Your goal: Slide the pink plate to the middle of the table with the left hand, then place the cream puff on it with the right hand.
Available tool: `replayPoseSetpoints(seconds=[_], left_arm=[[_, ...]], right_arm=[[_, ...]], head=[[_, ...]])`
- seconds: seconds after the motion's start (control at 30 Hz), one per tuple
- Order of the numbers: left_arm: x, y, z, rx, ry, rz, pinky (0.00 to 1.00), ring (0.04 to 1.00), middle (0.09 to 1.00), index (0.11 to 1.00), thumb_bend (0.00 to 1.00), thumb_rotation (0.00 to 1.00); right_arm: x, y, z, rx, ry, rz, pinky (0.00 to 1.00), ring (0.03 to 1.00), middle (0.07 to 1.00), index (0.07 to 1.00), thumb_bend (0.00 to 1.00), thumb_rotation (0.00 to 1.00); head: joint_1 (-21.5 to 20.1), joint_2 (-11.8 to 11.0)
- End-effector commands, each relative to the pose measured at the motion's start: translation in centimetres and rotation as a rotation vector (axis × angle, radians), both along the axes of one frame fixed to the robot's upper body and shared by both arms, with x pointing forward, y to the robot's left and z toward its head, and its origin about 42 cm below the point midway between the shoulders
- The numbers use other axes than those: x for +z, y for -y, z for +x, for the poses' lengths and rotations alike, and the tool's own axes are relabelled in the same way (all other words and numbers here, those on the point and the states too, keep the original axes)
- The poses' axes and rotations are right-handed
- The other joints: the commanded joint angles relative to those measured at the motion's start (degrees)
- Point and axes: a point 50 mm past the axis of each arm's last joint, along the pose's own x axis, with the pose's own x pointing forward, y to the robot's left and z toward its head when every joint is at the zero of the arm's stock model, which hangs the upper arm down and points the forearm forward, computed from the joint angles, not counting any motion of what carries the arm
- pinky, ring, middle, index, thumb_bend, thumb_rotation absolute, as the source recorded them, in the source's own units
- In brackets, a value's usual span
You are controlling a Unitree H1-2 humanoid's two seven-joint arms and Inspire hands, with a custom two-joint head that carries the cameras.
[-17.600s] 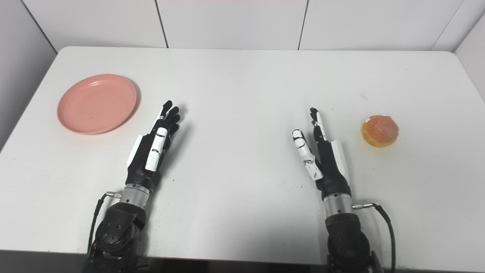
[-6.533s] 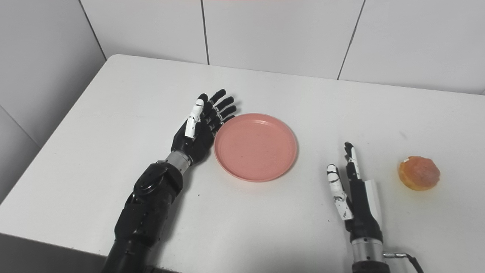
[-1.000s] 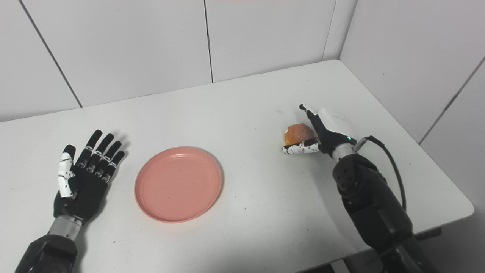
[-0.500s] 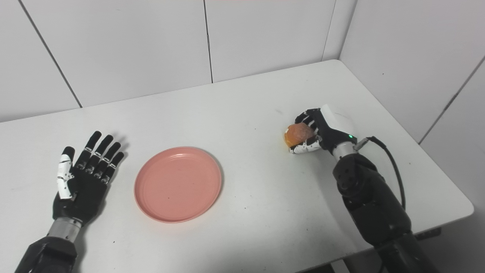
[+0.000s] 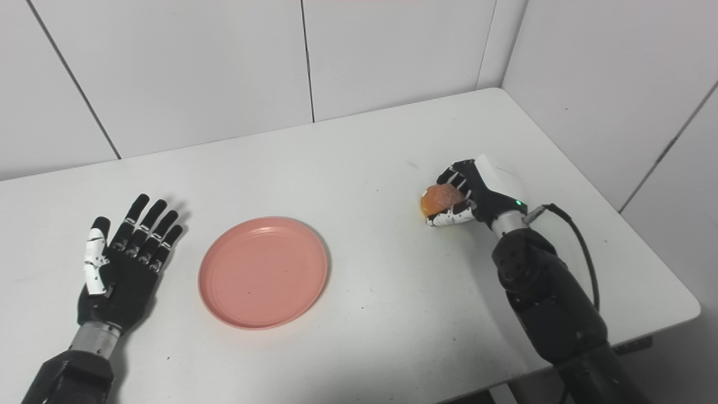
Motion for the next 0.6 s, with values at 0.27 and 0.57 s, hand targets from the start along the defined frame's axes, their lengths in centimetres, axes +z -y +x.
replayPoseSetpoints(seconds=[0.27, 0.57], left_arm=[[-3.6, 0.2, -1.8, 0.004, -0.165, 0.068, 0.97, 0.939, 0.943, 0.945, 0.43, 1.0], [-3.4, 1.4, -2.2, 0.011, -0.153, 0.099, 0.94, 0.925, 0.928, 0.933, 0.43, 1.0]], right_arm=[[4.4, 0.0, -0.5, 0.05, 0.125, -0.02, 0.45, 0.51, 0.483, 0.497, 0.53, 0.0], [8.3, -3.9, -1.2, 0.146, 0.225, -0.025, 0.4, 0.455, 0.456, 0.529, 0.52, 0.0]], head=[[2.6, 0.2], [5.0, 0.3]])
